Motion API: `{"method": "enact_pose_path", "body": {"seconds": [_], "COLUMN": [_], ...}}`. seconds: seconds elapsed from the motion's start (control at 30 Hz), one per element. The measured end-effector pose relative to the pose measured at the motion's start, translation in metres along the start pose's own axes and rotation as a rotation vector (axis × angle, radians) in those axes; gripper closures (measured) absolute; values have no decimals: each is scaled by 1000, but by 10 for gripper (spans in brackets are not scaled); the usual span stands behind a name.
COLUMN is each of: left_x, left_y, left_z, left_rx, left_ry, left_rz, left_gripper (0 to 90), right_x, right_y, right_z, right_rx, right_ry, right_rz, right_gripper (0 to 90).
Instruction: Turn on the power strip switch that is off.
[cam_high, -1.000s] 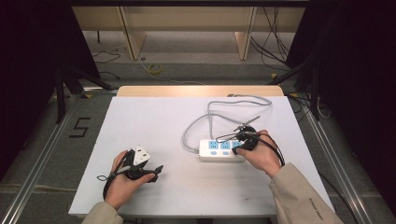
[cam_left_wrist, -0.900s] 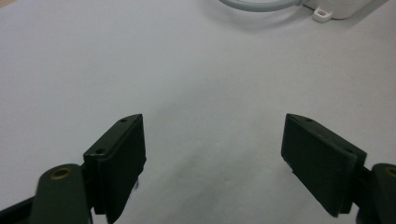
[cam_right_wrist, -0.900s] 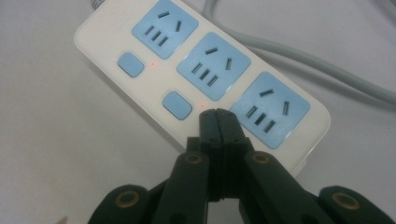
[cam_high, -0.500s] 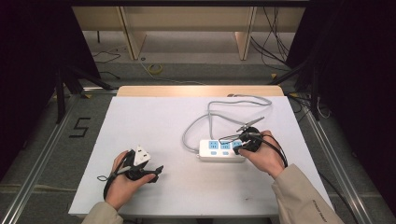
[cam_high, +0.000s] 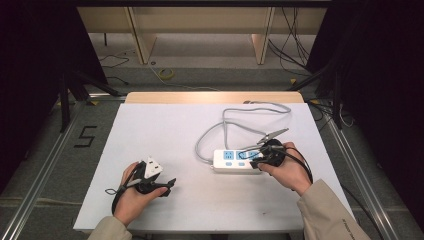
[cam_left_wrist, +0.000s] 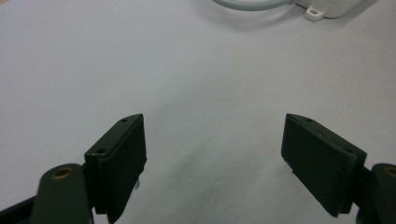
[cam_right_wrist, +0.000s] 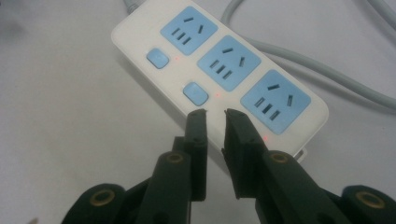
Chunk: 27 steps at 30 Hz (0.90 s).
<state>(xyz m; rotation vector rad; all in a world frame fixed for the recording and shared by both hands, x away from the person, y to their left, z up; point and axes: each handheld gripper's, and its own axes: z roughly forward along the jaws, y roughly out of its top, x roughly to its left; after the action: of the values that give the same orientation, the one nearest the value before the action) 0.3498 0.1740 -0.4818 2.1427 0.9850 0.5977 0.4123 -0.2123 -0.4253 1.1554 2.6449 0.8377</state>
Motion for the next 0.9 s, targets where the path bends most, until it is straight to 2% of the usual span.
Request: {"method": "enact_pose_path", "body": {"seconds": [0.43, 0.57, 0.7, 0.9], "left_x": [-4, -4, -5, -6], "left_y": [1, 0, 0, 0], "left_z": [0, 0, 0, -1], "left_rx": [-8, -6, -5, -8], "left_ry": [-18, -20, -22, -31], "left_rz": [-4, -2, -2, -9], "left_gripper": [218, 218, 218, 217], "right_x": [1, 2, 3, 2], "right_y": [-14, -19, -27, -39], "right_z": [-7, -9, -10, -12], "right_rx": [-52, -70, -89, -137], "right_ry": [2, 20, 38, 42], "right_rz": [0, 3, -10, -37], "right_gripper": [679, 636, 595, 520]}}
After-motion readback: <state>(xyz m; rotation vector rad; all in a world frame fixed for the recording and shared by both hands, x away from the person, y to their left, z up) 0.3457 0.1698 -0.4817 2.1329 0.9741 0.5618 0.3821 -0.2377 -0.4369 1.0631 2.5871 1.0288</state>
